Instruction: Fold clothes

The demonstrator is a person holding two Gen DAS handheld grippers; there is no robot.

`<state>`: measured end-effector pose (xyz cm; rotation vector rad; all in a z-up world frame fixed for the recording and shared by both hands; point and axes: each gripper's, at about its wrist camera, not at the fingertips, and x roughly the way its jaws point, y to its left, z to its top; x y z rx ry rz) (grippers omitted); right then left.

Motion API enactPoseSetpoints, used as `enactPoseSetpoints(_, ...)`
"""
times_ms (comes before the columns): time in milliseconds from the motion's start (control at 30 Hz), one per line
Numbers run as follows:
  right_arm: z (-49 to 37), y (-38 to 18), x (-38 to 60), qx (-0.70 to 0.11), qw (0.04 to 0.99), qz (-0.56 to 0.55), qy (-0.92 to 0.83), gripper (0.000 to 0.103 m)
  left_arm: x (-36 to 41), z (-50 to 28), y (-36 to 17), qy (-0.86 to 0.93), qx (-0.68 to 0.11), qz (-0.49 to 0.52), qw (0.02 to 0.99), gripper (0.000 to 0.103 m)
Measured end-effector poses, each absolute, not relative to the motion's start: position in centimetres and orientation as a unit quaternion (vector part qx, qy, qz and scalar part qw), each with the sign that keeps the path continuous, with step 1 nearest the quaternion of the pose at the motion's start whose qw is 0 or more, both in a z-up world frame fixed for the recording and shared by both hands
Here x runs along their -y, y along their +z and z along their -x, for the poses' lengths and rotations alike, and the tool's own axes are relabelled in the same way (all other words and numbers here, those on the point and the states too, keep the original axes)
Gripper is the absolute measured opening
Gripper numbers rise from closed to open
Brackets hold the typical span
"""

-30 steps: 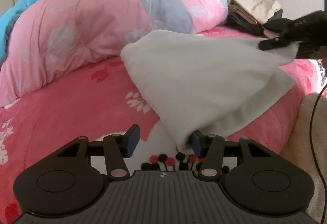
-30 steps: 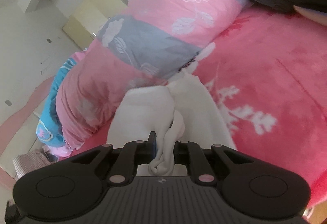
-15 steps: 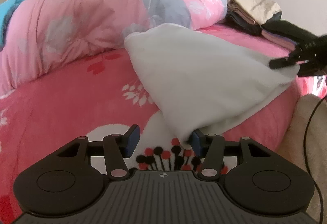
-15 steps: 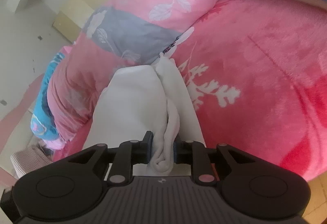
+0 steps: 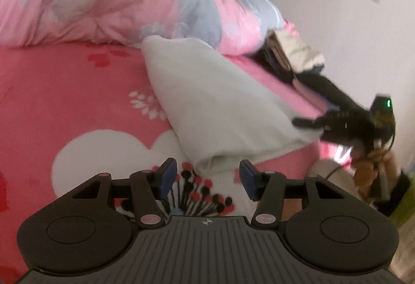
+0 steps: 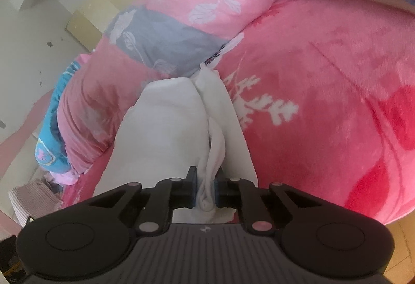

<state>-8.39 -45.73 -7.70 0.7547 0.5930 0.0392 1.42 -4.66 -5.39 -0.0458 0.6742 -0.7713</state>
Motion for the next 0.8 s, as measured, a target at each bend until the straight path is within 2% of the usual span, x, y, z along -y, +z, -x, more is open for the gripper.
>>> enactPoseSetpoints(233,8.5,-6.2,45.4,-0.275,0.897,-0.347,0.020,0.012,4.4,-2.6,-5.3,-0.383,-0.333,0.090,0.857,0.053)
enactPoseSetpoints(367,8.2,-7.8,45.9,-0.302,0.883,-0.358,0.016,0.014,3.5,-3.6,-5.6,-0.398,-0.345,0.162,0.835,0.053)
enactPoseSetpoints(500,9.8,-7.3,47.2,-0.279,0.879,-0.387,0.002,0.021,3.9,-4.5,-5.7,-0.375,-0.357,0.149,0.843,0.053)
enactPoseSetpoints(800,10.6,-5.3,46.6,-0.260,0.902,-0.344,-0.005,0.021,4.4,-4.6,-6.2,-0.353,-0.371,0.106,0.852,0.053)
